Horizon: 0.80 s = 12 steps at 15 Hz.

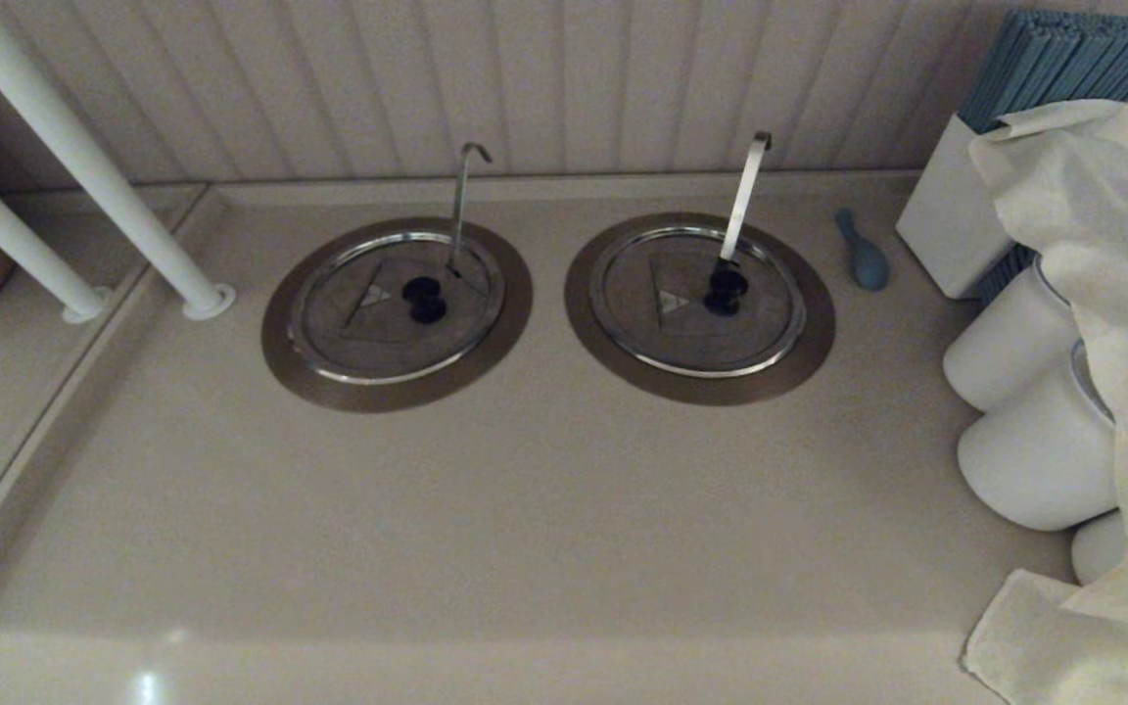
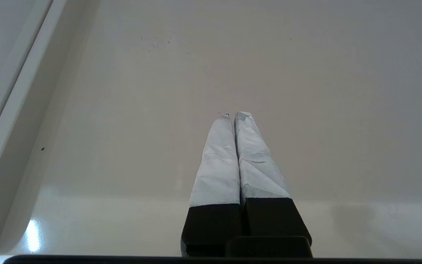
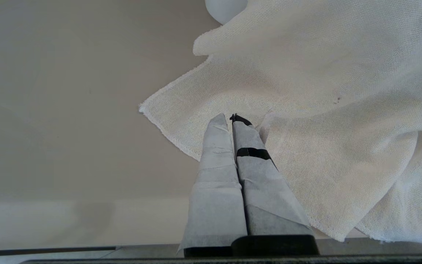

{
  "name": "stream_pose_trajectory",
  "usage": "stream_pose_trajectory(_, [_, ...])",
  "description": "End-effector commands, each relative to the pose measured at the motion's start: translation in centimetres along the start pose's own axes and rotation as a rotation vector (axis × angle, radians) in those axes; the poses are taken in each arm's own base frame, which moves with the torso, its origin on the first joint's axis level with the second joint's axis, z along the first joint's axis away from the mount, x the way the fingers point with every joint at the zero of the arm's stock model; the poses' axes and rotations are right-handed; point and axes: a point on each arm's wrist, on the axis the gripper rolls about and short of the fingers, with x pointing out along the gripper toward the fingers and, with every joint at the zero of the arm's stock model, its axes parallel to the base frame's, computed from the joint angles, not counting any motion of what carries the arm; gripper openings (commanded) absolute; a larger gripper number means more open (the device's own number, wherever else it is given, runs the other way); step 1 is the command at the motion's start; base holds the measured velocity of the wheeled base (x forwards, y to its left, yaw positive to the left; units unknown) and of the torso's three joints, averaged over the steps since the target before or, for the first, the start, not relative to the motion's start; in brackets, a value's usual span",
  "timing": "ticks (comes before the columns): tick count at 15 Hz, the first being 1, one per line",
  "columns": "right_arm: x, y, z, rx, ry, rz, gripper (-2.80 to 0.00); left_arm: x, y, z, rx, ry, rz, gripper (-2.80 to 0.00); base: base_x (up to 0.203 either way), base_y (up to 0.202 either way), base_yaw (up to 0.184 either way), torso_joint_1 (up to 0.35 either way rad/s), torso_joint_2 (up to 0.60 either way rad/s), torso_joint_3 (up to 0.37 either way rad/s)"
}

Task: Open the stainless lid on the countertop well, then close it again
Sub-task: Open the lid

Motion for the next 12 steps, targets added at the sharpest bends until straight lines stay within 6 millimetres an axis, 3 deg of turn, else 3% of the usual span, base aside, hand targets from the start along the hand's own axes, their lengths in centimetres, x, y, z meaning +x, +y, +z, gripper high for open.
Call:
stream_pose_trajectory(1, [0.0,0.0,0.0,0.0,0.002,0.0,-2.8,0.0,0.0,0.1,-0.003,-0.002,0.001,-2.8,0.0,0.0,0.0,0.0,0.0,0.0])
stream_pose_trajectory(4, [0.0,0.0,0.0,0.001,0.0,0.0,-2.8,0.0,0.0,0.0,-0.005,-0.003,0.004,-2.8,0.0,0.0,0.0,0.0,0.0,0.0])
stream_pose_trajectory(6, [0.0,0.0,0.0,0.002,0.002,0.0,-2.8,-0.2,0.0,1.3,-0.005,-0.091,0.021,-2.8,0.0,0.0,0.0,0.0,0.0,0.0])
stream_pose_trajectory(10, [0.0,0.0,0.0,0.003,0.0,0.0,-2.8,-2.6,0.0,9.7,-0.015,-0.285,0.05,-2.8,0.0,0.0,0.0,0.0,0.0,0.0])
stream_pose_trajectory(12, [0.0,0.0,0.0,0.003,0.0,0.0,-2.8,-1.1,-0.1,13.5,-0.02,-0.233,0.041,-2.8,0.0,0.0,0.0,0.0,0.0,0.0])
